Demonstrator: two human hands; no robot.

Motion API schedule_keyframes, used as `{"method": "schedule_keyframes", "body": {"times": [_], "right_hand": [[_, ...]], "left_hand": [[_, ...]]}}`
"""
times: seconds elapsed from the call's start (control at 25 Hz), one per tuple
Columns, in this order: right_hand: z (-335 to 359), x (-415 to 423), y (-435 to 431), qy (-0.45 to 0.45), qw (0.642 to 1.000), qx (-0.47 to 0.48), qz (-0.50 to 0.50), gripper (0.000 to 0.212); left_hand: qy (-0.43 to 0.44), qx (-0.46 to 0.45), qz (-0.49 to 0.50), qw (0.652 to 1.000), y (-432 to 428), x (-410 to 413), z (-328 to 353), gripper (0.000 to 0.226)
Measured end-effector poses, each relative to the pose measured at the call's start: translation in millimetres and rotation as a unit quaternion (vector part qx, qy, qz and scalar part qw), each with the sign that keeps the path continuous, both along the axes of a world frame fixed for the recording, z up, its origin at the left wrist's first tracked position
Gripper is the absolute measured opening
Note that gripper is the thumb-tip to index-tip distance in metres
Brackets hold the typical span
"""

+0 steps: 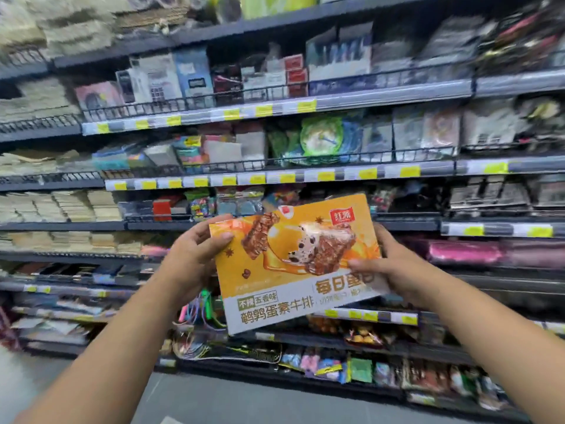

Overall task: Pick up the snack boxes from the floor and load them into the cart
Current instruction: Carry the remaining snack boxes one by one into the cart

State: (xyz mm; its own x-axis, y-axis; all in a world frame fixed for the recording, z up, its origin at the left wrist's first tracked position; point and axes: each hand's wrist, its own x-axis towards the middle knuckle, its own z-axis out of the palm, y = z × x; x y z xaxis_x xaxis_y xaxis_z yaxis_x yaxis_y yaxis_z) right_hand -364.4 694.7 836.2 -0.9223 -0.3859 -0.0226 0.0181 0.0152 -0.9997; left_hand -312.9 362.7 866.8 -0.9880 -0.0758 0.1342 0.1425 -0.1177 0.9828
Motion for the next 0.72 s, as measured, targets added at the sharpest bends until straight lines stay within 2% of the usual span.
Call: {"method": "schedule_keyframes", "body": {"times": [0.08,0.12,0.24,0.28,0.36,0.4,0.56,0.64,0.72], "right_hand": [[12.8,1.7,63.3,0.017,0.999,0.022,-0.028,0.106],[17.2,2.9,100.8,0.028,0.997,0.038,-0.057,0.104],[30.0,5.1,206.5,0.050,0.985,0.075,-0.148,0.098],[33.7,7.2,238.5,0.054,0.979,0.085,-0.178,0.097],[39.9,12.6,293.2,0.068,0.966,0.105,-0.224,0.100],[40.3,16.1,315.7,0.077,0.960,0.122,-0.239,0.105],[23.2,30.0,405.9,0.070,0.929,0.160,-0.326,0.121],[11.9,34.5,446.7,0.063,0.912,0.155,-0.374,0.122],[5.8,37.9,481.6,0.054,0.898,0.131,-0.417,0.117]], "left_hand": [[0.011,-0.002,-0.028,1.000,58.7,-31.8,4.0,0.089],[0.012,-0.003,-0.045,0.999,97.3,-48.9,6.3,0.088],[0.022,0.031,-0.110,0.993,211.5,-96.1,9.4,0.047],[0.021,0.035,-0.134,0.990,248.0,-106.6,10.0,0.053],[0.020,0.034,-0.173,0.984,311.5,-125.9,11.8,0.089],[0.017,0.038,-0.194,0.980,339.0,-134.9,11.0,0.095],[0.004,0.037,-0.289,0.957,462.4,-180.5,1.8,0.078],[-0.008,0.030,-0.341,0.940,521.7,-202.4,-5.3,0.071],[-0.011,0.030,-0.386,0.922,577.8,-222.9,-14.0,0.055]]}}
